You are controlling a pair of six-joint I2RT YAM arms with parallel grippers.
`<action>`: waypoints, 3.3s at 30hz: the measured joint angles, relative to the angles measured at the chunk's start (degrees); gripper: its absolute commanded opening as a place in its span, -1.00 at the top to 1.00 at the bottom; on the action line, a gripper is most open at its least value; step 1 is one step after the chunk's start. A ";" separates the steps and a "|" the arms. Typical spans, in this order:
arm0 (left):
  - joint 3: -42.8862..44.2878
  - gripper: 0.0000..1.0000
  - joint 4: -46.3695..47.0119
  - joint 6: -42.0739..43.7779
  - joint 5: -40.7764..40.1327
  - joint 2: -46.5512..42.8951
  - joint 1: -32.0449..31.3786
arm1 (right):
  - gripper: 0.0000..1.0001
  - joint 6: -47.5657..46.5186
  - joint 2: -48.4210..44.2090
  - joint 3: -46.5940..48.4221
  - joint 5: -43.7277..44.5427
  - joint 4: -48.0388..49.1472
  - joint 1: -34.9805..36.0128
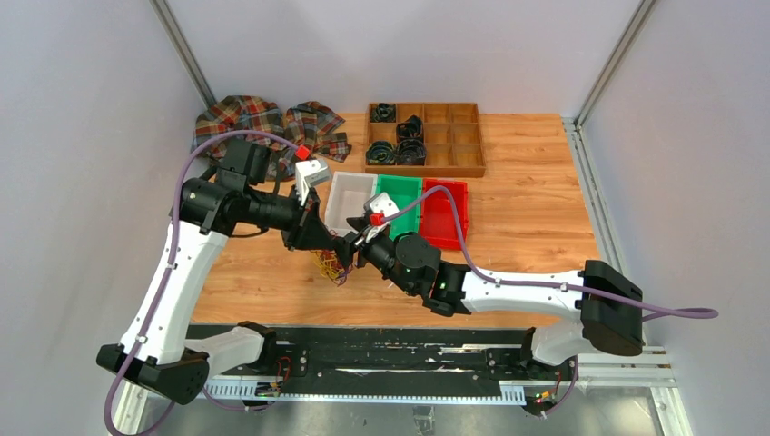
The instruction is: Untangle the cables
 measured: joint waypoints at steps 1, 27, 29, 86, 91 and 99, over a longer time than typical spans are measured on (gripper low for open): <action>0.59 0.94 -0.39 0.04 0.17 0.17 -0.07 | -0.17 0.31 0.00 0.00 0.11 0.31 0.00; 24.94 0.99 -2.40 -0.83 2.54 6.05 -1.81 | -0.11 13.14 1.38 -15.56 3.85 3.10 -0.83; 26.88 0.99 -2.25 -1.01 2.38 6.16 -1.81 | -0.11 13.62 1.38 -16.83 4.50 2.21 -0.85; 50.60 0.99 10.01 -5.51 -17.27 4.90 -1.81 | -0.19 1.57 2.25 7.91 -8.87 -11.54 -2.82; 53.29 0.99 9.92 -5.57 -17.90 5.38 -1.81 | -0.03 4.13 7.61 6.86 -11.52 -11.04 -6.86; 57.24 0.99 14.99 -5.75 -25.59 4.85 -1.81 | 0.10 10.54 12.96 -3.91 -13.22 -7.19 -8.00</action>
